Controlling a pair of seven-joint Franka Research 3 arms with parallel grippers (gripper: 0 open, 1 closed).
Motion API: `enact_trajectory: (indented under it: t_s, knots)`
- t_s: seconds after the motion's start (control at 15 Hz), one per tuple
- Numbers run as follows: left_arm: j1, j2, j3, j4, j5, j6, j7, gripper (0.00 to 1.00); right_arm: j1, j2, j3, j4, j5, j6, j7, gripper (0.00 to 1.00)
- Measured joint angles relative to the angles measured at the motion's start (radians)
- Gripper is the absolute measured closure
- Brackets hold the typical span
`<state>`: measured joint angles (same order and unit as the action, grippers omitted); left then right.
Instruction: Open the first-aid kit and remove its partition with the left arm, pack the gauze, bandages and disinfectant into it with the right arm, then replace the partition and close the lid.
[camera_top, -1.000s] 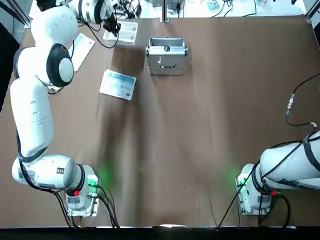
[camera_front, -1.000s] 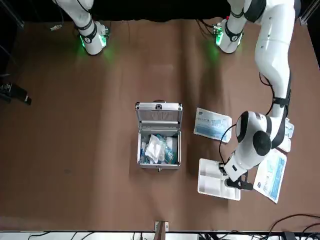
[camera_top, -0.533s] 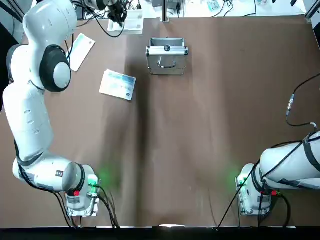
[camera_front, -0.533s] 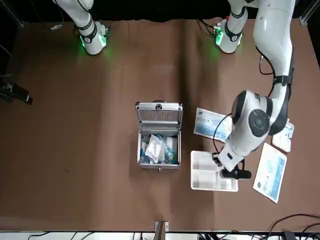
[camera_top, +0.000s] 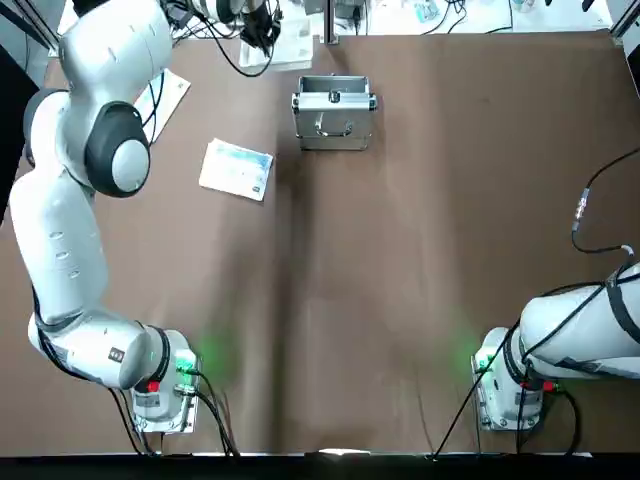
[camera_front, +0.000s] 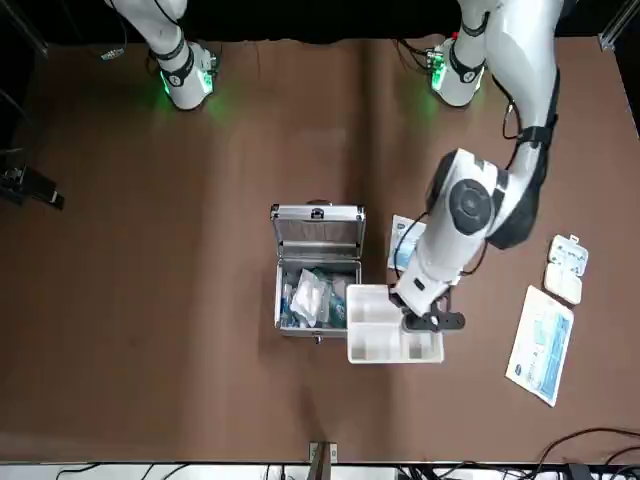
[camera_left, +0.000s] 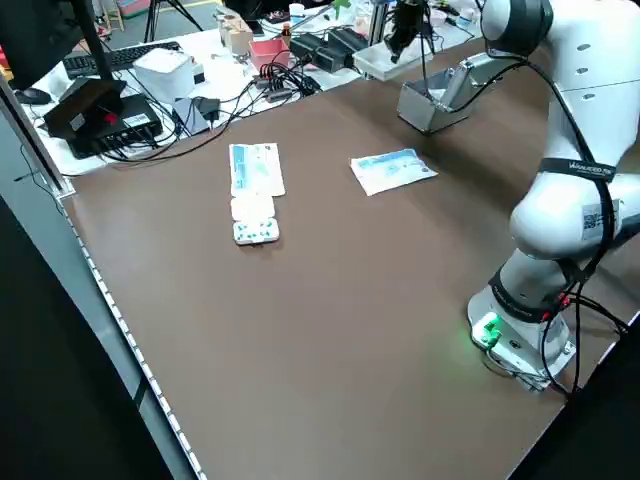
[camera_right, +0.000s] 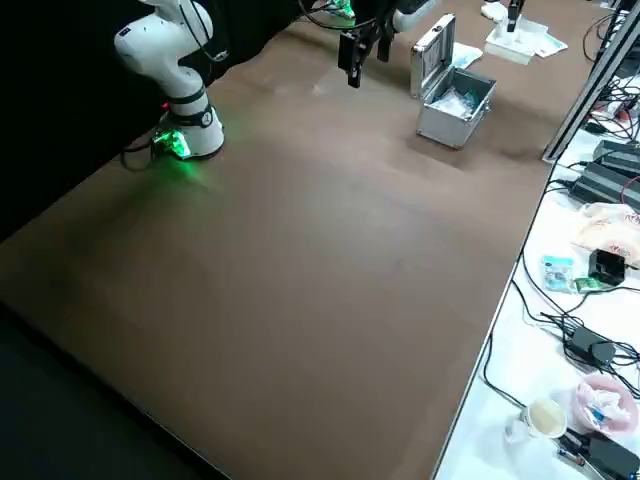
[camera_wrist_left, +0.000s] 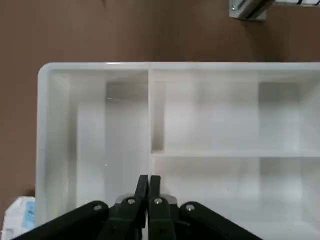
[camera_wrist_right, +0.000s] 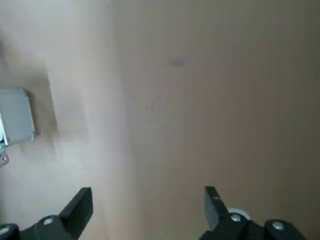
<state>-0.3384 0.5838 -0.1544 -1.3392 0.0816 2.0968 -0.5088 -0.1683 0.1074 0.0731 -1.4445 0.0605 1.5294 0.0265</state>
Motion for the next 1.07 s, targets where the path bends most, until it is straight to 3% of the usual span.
enact_trajectory:
  t_s: [0.27,0.73,1.07]
  knots:
    - [-0.060,-0.007,0.005,0.002,0.000,-0.023,-0.089,0.97,0.002,0.000,0.002,-0.003,0.000,0.002,-0.001,0.01]
    - [-0.069,-0.083,0.012,0.016,0.000,-0.142,-0.131,0.97,-0.004,0.000,-0.001,-0.007,-0.026,0.018,-0.014,0.01]
    - [-0.111,-0.052,0.012,0.041,0.000,-0.131,-0.183,0.97,-0.004,0.000,-0.001,-0.021,-0.026,0.033,-0.015,0.01]
